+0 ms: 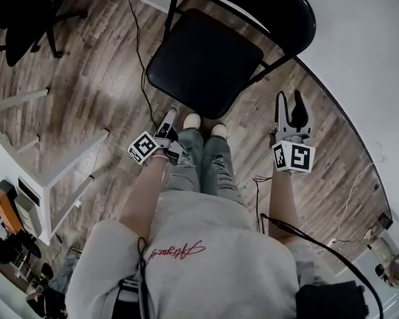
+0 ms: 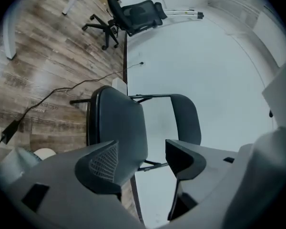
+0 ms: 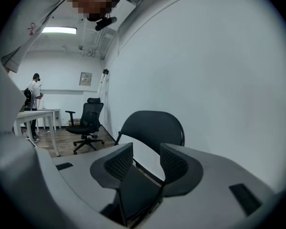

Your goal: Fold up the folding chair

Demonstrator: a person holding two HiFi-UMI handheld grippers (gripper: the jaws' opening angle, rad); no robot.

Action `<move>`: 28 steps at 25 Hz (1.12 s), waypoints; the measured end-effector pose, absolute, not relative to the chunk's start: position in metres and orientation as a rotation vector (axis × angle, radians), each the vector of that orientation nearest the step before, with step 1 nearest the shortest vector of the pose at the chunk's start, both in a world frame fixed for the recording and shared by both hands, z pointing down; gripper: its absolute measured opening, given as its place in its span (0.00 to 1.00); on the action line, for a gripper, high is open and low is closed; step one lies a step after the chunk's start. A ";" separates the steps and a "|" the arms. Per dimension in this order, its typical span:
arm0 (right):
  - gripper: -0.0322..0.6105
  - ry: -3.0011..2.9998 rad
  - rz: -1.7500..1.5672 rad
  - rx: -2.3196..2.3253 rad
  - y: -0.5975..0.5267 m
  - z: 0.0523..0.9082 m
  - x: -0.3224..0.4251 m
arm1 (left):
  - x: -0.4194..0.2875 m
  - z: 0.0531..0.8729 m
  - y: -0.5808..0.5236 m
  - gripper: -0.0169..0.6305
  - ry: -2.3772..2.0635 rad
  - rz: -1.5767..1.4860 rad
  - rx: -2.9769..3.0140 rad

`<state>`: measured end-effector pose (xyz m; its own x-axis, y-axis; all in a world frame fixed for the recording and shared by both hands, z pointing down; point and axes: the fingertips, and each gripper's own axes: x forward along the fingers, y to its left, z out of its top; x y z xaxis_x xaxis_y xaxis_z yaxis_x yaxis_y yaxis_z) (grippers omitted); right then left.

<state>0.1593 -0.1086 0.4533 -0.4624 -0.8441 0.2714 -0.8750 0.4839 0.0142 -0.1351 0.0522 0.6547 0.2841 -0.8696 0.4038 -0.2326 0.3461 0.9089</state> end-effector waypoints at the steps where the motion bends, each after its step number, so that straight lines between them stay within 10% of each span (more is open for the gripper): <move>1: 0.31 -2.474 0.195 1.479 -0.116 0.466 0.167 | -0.142 0.673 0.055 0.51 -1.265 -0.611 1.170; 28: 0.34 -2.615 0.482 1.424 -0.239 0.597 0.193 | -0.169 0.797 -0.056 0.58 -0.965 -0.893 1.337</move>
